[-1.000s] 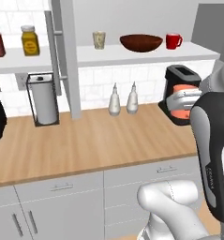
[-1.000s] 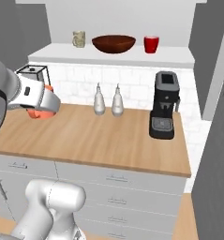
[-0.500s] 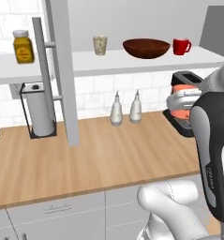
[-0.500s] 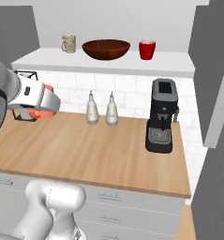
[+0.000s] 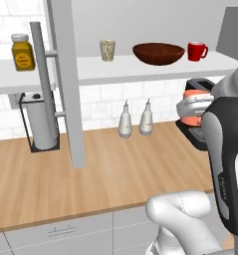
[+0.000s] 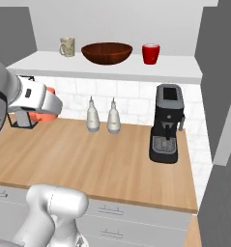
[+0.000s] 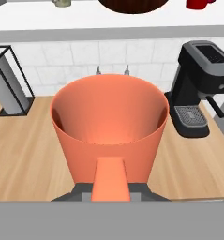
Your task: Gather all objects into one cabinet and sort the glasses and bowls to opposite sides.
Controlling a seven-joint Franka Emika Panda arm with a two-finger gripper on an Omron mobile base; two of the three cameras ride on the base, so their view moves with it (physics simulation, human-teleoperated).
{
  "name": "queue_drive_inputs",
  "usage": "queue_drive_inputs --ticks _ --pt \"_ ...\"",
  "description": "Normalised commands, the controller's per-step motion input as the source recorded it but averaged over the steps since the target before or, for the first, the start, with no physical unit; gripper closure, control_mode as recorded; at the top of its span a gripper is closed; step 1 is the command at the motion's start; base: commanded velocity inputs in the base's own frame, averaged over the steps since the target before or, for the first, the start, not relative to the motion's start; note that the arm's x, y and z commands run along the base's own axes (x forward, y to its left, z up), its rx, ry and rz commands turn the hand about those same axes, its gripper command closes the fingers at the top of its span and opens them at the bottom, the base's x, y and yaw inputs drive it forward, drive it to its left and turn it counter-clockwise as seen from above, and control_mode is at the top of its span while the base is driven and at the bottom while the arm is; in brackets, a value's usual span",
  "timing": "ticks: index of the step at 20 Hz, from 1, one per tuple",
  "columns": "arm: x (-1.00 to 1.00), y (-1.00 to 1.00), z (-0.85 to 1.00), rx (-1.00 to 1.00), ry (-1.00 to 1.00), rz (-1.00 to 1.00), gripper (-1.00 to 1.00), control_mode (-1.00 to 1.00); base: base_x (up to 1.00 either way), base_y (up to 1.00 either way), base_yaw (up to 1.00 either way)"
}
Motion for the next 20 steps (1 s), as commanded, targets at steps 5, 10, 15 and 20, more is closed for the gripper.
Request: queue_drive_inputs --ticks 5,10,15,20 --pt "0.00 0.00 0.00 0.00 0.00 0.00 1.00 1.00 0.22 0.00 0.00" --pt "0.14 0.21 0.05 0.00 -0.09 0.00 1.00 -1.00 0.04 0.00 0.00" --pt "0.37 0.36 0.32 0.07 -0.14 0.09 1.00 -1.00 0.00 0.00 0.00" --pt "0.60 0.26 0.20 0.13 0.00 0.12 1.00 -1.00 0.00 0.00 0.00"
